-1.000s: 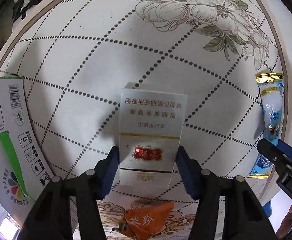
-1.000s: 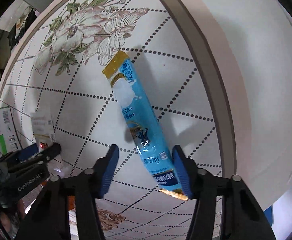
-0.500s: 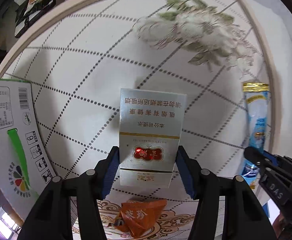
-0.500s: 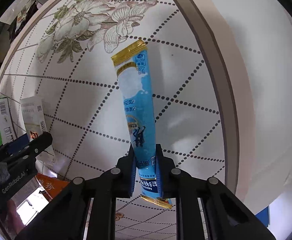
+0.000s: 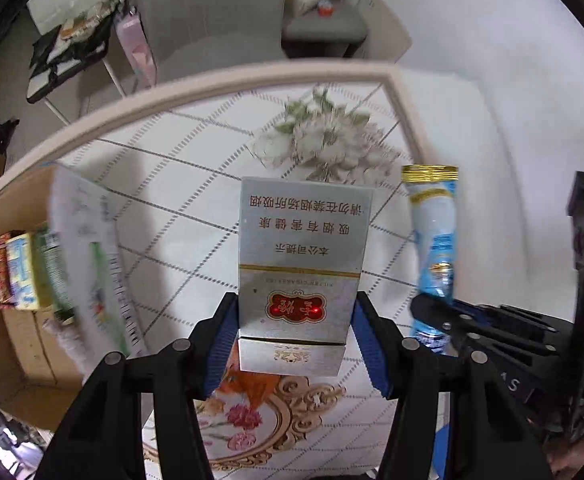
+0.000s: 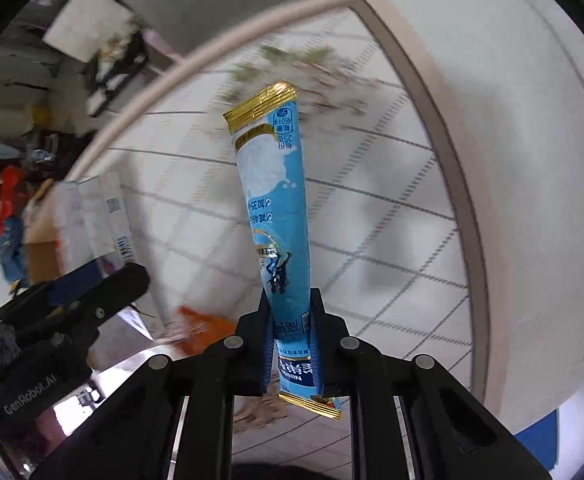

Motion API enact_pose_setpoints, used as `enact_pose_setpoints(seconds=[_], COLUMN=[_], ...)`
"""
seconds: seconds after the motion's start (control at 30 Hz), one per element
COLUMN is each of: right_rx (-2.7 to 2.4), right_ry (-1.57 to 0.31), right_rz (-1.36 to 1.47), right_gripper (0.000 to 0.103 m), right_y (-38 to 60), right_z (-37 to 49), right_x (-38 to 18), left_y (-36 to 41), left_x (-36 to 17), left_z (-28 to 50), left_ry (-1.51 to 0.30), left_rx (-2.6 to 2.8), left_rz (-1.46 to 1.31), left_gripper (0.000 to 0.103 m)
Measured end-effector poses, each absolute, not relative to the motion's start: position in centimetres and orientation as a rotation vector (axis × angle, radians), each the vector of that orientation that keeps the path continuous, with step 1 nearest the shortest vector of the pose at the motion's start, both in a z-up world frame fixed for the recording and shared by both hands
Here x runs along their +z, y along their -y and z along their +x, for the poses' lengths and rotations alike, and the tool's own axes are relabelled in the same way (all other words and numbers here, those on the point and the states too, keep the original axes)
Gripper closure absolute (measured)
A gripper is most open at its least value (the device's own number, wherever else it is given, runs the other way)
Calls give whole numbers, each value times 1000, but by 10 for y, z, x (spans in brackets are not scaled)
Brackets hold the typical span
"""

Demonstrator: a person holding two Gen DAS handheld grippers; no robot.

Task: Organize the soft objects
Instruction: 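Carry the white box and blue tube into the box and release both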

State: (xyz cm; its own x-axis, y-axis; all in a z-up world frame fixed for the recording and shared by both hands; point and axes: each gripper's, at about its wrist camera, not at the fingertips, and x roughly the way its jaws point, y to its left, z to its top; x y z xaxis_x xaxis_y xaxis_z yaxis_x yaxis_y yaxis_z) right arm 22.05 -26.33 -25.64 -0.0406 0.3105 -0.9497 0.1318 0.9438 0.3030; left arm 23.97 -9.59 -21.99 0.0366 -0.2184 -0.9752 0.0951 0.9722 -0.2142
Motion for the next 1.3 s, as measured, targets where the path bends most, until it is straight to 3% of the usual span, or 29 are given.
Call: enact_pose_setpoints(seconds=[0.27,0.43,0.8,1.03,1.3], right_rx=[340,420,329,219,135], right_ry=[-1541,-1529,-1581,-1621,-1639], right_rz=[322,257,114,32,9], right_gripper=[87,87,87,87,81], right_y=[162,70,-45,-70,-72], right_z=[203,193,201,218,235], right_x=[-172,-152,-194,-239,-260], left_y=[-13,-100,-229,-261,-265], left_x=[-146,-126,-187,-260,-285], left_z=[196,170,147,157,169], left_ry=[-1401,-1367,-1505,-1636,-1718], left_rx=[-172,-61,55,88,89], left_rz=[-225,-235,-234,-287,-280], left_gripper=[49,49,49,49,48])
